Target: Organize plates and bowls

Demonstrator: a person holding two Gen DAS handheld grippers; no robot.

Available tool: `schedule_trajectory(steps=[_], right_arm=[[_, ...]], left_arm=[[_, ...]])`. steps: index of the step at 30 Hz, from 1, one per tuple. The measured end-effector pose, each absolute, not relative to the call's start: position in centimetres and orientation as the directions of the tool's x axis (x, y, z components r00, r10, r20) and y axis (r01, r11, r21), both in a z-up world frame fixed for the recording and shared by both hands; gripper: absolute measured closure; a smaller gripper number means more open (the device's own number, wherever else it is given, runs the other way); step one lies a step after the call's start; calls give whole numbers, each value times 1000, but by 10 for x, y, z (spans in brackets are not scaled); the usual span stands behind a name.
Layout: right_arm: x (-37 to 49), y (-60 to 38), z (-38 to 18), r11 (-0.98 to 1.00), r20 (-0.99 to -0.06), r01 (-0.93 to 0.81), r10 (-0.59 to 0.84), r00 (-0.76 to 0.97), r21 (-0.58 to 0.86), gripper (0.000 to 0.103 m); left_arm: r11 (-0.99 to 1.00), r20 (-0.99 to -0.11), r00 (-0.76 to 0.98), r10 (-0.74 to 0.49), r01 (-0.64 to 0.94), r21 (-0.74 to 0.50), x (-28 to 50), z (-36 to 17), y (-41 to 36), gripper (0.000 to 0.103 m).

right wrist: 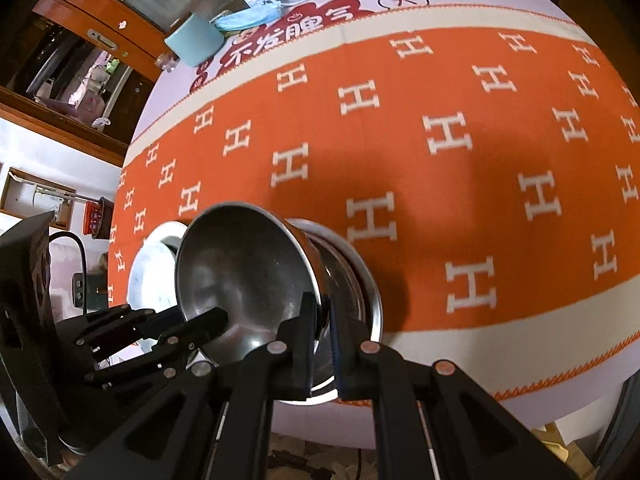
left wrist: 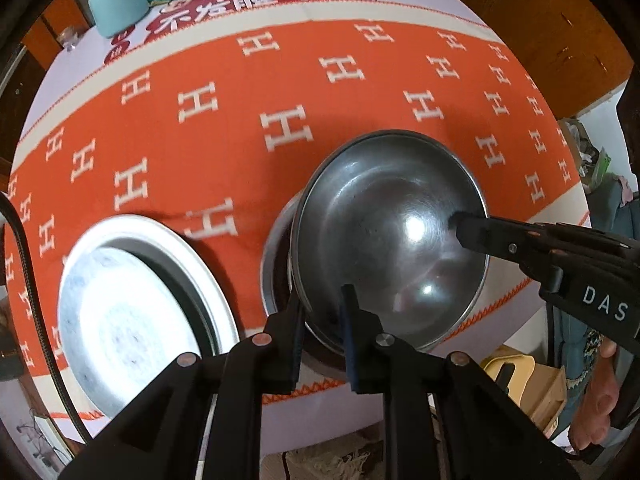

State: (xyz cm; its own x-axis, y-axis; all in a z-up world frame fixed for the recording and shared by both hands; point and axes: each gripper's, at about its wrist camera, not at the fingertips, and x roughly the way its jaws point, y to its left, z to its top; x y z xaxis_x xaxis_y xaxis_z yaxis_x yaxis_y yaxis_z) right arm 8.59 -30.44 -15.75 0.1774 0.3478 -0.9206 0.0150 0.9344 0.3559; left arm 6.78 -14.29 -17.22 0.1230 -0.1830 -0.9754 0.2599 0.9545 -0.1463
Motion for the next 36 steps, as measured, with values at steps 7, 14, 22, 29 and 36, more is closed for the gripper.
schedule_trajectory(steps=[7, 14, 22, 29, 36], right_arm=[[80, -306, -168, 948, -935, 26, 309, 174, 318, 96], [79, -307, -176, 952, -942, 27, 297, 156, 305, 96], [78, -304, -164, 962, -945, -2, 269, 185, 273, 96], [78, -306, -164, 966, -950, -1, 254, 183, 258, 96], [76, -303, -166, 967, -951, -14, 254, 177, 256, 96]], left_arm=[[951, -974, 124, -191, 268, -153, 64, -179, -150, 88], [951, -974, 123, -191, 267, -153, 67, -183, -148, 86], [946, -974, 103, -203, 278, -168, 67, -183, -148, 75], [941, -966, 133, -224, 289, -178, 63, -170, -148, 28], [938, -953, 205, -224, 309, -154, 62, -151, -144, 26]])
